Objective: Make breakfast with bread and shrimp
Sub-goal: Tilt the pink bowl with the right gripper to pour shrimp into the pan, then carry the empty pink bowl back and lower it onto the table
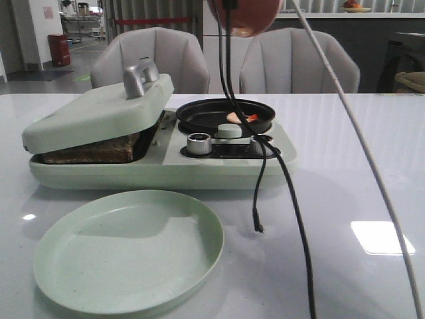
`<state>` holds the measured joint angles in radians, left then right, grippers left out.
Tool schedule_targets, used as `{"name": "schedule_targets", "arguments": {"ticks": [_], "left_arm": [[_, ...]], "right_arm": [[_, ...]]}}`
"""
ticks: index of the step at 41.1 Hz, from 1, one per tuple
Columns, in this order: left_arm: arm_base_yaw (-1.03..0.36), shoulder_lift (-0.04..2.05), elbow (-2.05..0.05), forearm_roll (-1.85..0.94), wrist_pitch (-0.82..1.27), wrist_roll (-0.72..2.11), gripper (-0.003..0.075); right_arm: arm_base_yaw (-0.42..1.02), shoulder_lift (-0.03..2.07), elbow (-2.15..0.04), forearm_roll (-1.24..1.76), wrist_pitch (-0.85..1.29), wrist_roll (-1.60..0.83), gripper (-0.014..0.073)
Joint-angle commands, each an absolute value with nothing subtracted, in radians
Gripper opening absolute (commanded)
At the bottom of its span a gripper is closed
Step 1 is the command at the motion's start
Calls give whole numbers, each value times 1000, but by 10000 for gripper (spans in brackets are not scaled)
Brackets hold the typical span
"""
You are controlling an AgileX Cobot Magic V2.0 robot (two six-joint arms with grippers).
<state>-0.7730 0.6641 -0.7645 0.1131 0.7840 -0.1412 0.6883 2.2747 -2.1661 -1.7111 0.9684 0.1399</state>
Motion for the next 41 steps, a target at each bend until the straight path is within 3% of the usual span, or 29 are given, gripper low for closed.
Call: {"name": "schedule_targets", "arguments": {"ticks": [1, 25, 34, 41], "left_arm": [[-781, 663, -789, 117, 707, -150, 104], [-781, 663, -789, 121, 707, -150, 104], [-781, 663, -789, 121, 707, -150, 104], [-781, 663, -789, 121, 707, -150, 104]], "right_arm": [[687, 2202, -2206, -1820, 997, 141, 24], [686, 2202, -2207, -1775, 999, 219, 24], [623, 2182, -2207, -1416, 1030, 159, 24], [491, 2111, -2206, -954, 1081, 133, 24]]}}
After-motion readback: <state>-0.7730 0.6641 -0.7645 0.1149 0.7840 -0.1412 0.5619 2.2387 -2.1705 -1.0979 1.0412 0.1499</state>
